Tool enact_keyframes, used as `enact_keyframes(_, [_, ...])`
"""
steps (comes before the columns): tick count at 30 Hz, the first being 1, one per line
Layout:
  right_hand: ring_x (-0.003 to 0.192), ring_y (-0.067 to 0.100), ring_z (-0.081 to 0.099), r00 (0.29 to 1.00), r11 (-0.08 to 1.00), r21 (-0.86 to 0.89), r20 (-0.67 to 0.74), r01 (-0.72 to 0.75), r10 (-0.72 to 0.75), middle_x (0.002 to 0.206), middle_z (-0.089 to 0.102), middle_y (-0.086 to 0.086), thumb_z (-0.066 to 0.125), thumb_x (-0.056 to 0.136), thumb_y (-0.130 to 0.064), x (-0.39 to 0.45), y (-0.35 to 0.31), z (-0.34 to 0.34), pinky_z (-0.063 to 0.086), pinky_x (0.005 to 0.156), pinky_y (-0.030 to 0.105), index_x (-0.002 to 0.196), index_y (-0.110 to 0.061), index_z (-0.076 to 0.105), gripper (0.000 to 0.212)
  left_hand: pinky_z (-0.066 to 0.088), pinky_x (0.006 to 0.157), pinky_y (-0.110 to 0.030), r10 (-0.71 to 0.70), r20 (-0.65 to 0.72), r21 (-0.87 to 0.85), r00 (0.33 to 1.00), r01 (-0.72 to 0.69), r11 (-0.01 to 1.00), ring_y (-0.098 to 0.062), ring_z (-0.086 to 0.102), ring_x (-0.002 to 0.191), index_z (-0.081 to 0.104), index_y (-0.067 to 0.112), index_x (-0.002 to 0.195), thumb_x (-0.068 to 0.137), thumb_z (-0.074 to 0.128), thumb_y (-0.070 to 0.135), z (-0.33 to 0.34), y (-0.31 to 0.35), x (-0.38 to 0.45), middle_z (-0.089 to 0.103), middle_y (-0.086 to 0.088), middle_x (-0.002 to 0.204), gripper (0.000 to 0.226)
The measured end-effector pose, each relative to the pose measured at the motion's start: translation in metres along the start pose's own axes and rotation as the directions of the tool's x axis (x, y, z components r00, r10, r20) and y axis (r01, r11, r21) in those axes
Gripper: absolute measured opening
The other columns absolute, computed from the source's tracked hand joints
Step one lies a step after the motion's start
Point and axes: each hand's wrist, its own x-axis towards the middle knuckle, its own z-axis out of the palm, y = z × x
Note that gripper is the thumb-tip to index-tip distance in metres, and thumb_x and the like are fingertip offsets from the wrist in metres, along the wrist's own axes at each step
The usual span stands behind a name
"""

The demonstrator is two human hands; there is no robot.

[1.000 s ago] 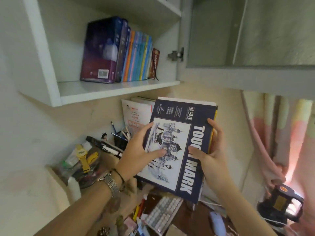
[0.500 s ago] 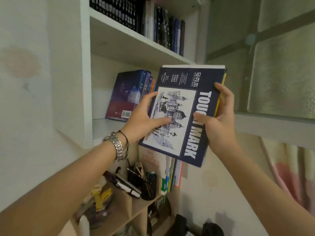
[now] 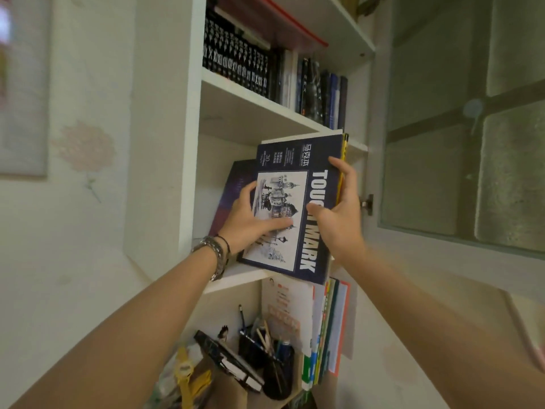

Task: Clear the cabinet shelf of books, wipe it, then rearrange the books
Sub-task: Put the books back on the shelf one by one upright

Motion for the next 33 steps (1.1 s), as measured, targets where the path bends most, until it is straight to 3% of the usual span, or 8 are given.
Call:
enact_keyframes(2, [0.093,0.004,0.064,1.000,1.000,0.001,-0.010,-0.014,0.014,0.120,0.056,0.008,0.052,0.074,0.026,0.005,0.010,0.008,0.054,0.072,0.019,0.130,-0.020,0.038,0.074,0.041,0.105,-0.046,-0.020,-0.017,0.029,1.000,0.020,0.999,-0.016,0.049,0.122,0.020,0.035,0.144,0.054,0.085,0.052,0.001,-0.005,0.001,0.041,0.003,0.139,0.112])
enact_keyframes(6, [0.097,0.009,0.065,0.998,0.998,0.012,-0.031,-0.058,0.058,0.116,0.058,0.002,0.052,0.075,0.024,0.011,0.033,0.019,0.058,0.077,0.029,0.128,-0.026,0.039,0.074,0.039,0.106,-0.043,-0.045,-0.105,0.130,0.993,0.058,0.990,-0.019,0.043,0.126,0.021,0.028,0.146,0.066,0.081,0.048,0.002,-0.015,0.004,0.031,0.001,0.144,0.102])
enact_keyframes(11, [0.104,0.011,0.062,0.999,1.000,-0.017,-0.042,-0.013,0.012,0.122,0.054,0.002,0.050,0.072,0.024,0.022,0.054,0.035,0.056,0.085,0.033,0.126,-0.029,0.040,0.077,0.053,0.090,-0.043,-0.066,-0.110,0.207,0.992,0.087,0.974,-0.014,0.060,0.106,0.031,0.035,0.135,0.048,0.067,0.073,0.005,-0.036,0.010,0.053,0.005,0.128,0.101])
enact_keyframes(17, [0.114,0.018,0.058,1.000,0.999,-0.039,-0.019,-0.022,0.021,0.128,0.049,0.002,0.050,0.074,0.023,0.033,0.080,0.056,0.056,0.088,0.034,0.130,-0.028,0.039,0.076,0.043,0.100,-0.038,-0.103,-0.052,0.448,0.993,0.116,0.886,-0.022,0.049,0.121,0.024,0.028,0.146,0.084,0.063,0.045,0.008,-0.043,0.010,0.036,-0.004,0.141,0.074])
enact_keyframes(22, [0.117,0.014,0.056,0.989,0.990,-0.037,0.055,-0.137,0.139,0.135,0.044,0.002,0.053,0.085,0.016,0.037,0.100,0.063,0.055,0.092,0.035,0.139,-0.033,0.029,0.077,0.044,0.099,-0.038,-0.134,0.038,0.517,0.990,0.096,0.851,-0.020,0.051,0.119,0.030,0.029,0.143,0.088,0.058,0.038,0.010,-0.054,0.016,0.042,-0.001,0.140,0.062])
enact_keyframes(26, [0.114,0.005,0.055,0.970,0.985,-0.073,0.175,-0.158,0.169,0.127,0.046,-0.010,0.055,0.086,0.014,0.036,0.102,0.051,0.050,0.099,0.029,0.148,-0.028,0.015,0.084,0.049,0.093,-0.037,-0.176,0.074,0.489,0.982,0.118,0.864,-0.018,0.057,0.109,0.032,0.027,0.142,0.089,0.057,0.032,0.010,-0.058,0.019,0.050,-0.001,0.133,0.059])
enact_keyframes(29, [0.114,0.008,0.059,0.949,0.978,-0.067,0.240,-0.195,0.206,0.131,0.048,-0.003,0.059,0.085,0.012,0.027,0.102,0.038,0.056,0.089,0.035,0.151,-0.032,0.001,0.098,0.047,0.089,-0.031,-0.173,0.074,0.496,0.982,0.114,0.861,-0.016,0.056,0.108,0.029,0.025,0.144,0.090,0.057,0.030,0.011,-0.057,0.019,0.049,0.000,0.133,0.060])
enact_keyframes(33, [0.099,0.012,0.063,0.922,0.962,-0.088,0.276,-0.257,0.271,0.119,0.046,-0.013,0.064,0.085,0.007,0.009,0.096,0.021,0.059,0.069,0.028,0.150,-0.034,0.008,0.095,0.048,0.093,-0.036,-0.197,0.078,0.487,0.977,0.135,0.863,-0.017,0.057,0.108,0.029,0.026,0.144,0.088,0.057,0.029,0.011,-0.056,0.022,0.050,-0.001,0.134,0.062])
